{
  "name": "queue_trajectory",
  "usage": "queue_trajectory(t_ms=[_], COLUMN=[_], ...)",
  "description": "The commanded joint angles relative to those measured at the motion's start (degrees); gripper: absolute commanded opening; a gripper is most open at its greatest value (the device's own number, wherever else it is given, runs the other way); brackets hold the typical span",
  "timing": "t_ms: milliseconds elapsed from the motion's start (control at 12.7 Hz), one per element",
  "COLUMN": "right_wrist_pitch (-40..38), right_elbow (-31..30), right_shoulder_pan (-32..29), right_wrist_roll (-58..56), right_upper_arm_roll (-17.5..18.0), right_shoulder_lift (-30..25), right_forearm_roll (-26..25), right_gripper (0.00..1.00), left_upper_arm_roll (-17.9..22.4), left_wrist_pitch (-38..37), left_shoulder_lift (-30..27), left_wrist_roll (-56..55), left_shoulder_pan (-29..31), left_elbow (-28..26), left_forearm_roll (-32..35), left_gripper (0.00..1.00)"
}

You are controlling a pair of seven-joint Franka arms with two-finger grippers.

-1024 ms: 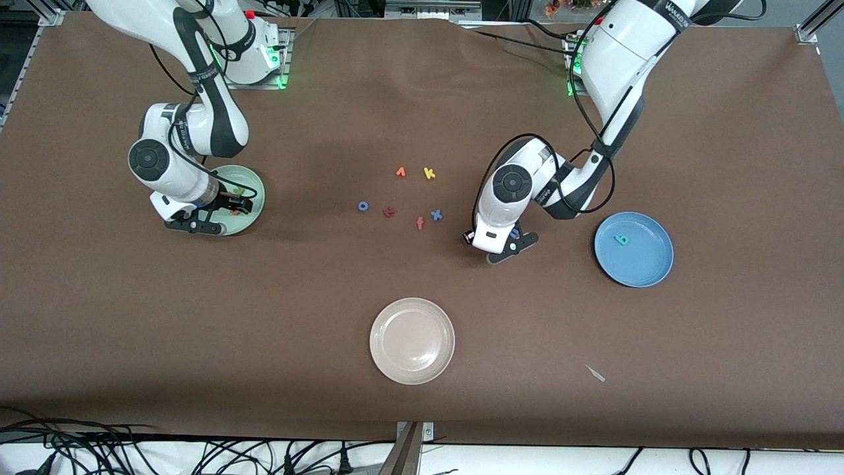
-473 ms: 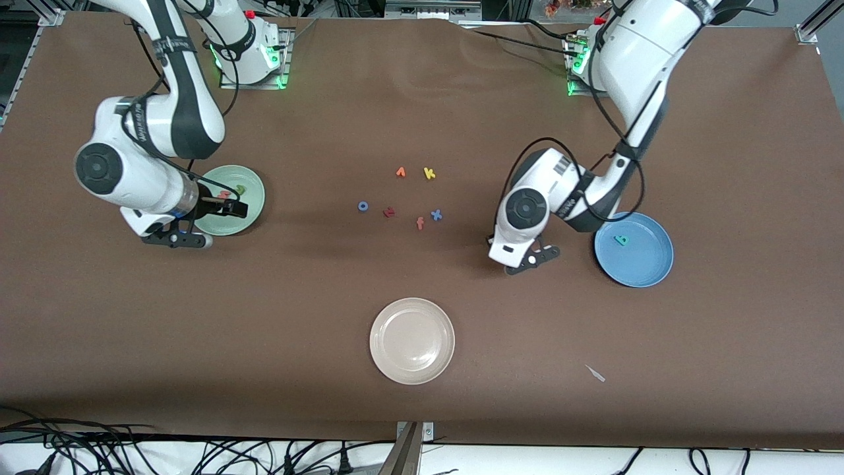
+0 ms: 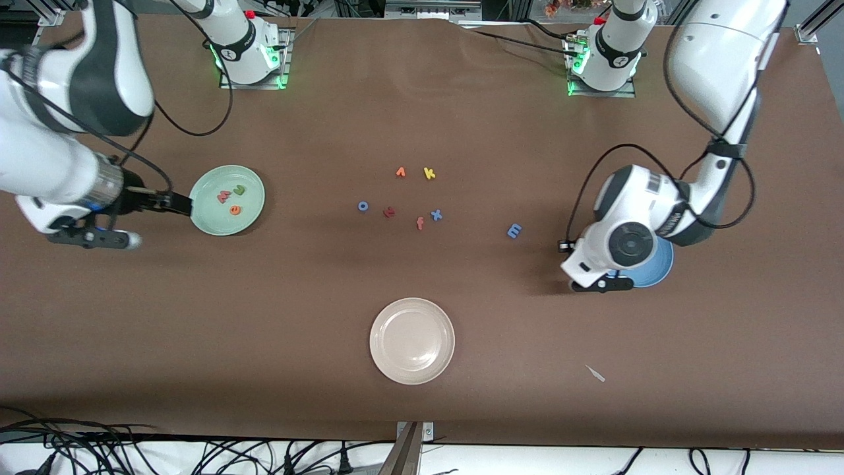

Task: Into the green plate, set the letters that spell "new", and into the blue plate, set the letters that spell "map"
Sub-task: 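Place the orange letter with the right gripper while the left gripper places yellow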

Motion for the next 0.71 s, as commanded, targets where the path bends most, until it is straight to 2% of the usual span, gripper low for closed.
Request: queue_trajectory(t_ms=[0, 158, 236, 315, 394, 473, 552, 630], right_wrist_pitch=[-2.39, -1.17, 0.58, -0.01, 1.38, 0.52, -1.75, -4.56], right_elbow=[3.41, 4.38, 4.04, 2.12, -0.51, -0.54, -0.54, -1.15], right_shoulder_pan=[-7.04, -17.82, -22.4, -24.27, -26.38, -29.8, -33.31, -33.69], right_wrist_roll=[-6.82, -6.92, -7.27, -7.02, -7.01, -7.1, -7.1, -7.1], right_upper_arm_roll=[3.82, 13.9, 17.18, 19.56, 21.23, 25.08, 28.42, 28.81], right_shoulder_lift=[0.04, -2.59, -3.91, -6.53, -9.78, -11.55, -12.96, -14.45], right_forearm_roll=[-0.48, -1.02, -0.58, -0.58, -1.45, -1.89, -2.94, -4.08], right_gripper=[1.0, 1.0, 1.0, 1.0, 1.0, 1.0, 1.0, 1.0], left_upper_arm_roll=[-0.77, -0.77, -0.77, -0.86, -0.77, -0.77, -0.86, -1.03], left_wrist_pitch=[0.93, 9.41, 16.69, 22.15, 23.69, 23.79, 23.18, 21.7], left_shoulder_lift=[-3.78, -5.62, -7.46, -8.79, -8.89, -8.89, -8.63, -8.19], left_wrist_roll=[13.79, 18.56, 20.15, 21.38, 22.96, 23.58, 23.59, 23.24], left_shoulder_pan=[5.78, 10.08, 12.37, 14.3, 14.76, 15.02, 15.2, 14.07], left_elbow=[-5.05, -10.82, -16.25, -20.22, -21.39, -21.41, -21.15, -19.66], left_forearm_roll=[2.08, 2.34, 2.95, 2.96, 3.3, 4.87, 5.5, 4.9], left_gripper=[0.07, 0.07, 0.07, 0.08, 0.14, 0.31, 0.75, 1.0])
